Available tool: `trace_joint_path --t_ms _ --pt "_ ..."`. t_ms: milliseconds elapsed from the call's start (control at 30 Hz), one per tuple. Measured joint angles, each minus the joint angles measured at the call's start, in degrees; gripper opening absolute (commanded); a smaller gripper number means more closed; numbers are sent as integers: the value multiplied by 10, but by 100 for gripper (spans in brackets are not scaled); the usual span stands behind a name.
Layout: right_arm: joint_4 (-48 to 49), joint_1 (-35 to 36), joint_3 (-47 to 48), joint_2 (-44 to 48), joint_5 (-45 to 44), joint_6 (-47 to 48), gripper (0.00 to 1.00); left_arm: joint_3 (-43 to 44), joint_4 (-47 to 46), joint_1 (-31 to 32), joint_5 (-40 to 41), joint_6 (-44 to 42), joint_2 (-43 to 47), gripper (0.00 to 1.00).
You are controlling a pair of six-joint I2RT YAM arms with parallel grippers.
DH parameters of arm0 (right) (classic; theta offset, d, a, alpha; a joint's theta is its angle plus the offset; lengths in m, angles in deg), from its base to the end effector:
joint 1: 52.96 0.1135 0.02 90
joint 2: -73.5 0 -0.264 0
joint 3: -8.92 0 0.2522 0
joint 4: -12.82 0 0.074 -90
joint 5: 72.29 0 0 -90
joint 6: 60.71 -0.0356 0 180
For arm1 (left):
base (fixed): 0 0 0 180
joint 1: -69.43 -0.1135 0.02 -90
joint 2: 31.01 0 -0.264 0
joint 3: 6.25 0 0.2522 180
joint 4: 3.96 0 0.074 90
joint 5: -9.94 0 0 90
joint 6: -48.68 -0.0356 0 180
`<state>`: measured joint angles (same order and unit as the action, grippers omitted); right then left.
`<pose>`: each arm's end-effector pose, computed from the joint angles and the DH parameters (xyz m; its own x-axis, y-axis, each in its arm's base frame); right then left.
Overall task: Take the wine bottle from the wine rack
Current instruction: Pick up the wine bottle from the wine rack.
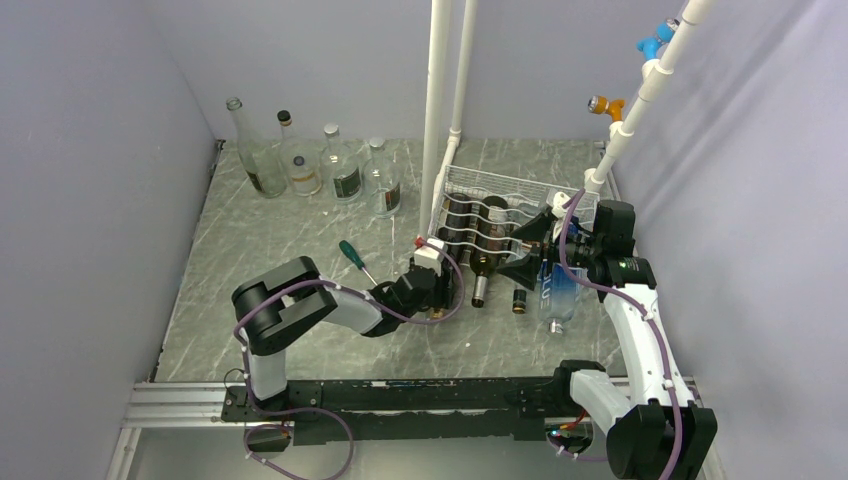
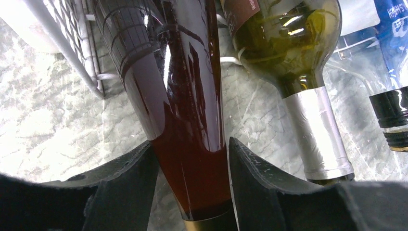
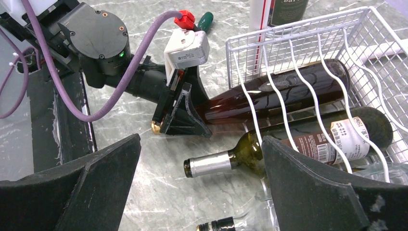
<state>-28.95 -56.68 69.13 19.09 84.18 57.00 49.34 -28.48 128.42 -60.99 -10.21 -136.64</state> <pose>0.1904 0.0203 0.3019 -0.1866 -0.1739 -0.9669 -0.9052 0.4130 0.1004 0.1904 -0.2942 0.1281 -0.5301 -0.0660 -0.8454 0.4488 0.8240 -0.3458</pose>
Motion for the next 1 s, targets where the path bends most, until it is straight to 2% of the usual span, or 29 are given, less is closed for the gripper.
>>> trace_joint_path --t_ms 167,300,367,467,500,800,1000 --pt "0 0 0 0 0 0 100 4 7 2 6 2 -2 54" --pt "0 0 0 0 0 0 100 13 24 3 16 10 -3 43" --pt "0 0 0 0 0 0 100 15 30 1 19 13 -3 30" --pt "0 0 0 0 0 0 100 18 36 1 21 15 -3 5" --pt "0 0 0 0 0 0 100 19 38 1 21 16 -3 1" --pt "0 0 0 0 0 2 100 20 85 1 16 40 24 0" --pt "0 0 0 0 0 2 100 -10 112 4 0 52 70 0"
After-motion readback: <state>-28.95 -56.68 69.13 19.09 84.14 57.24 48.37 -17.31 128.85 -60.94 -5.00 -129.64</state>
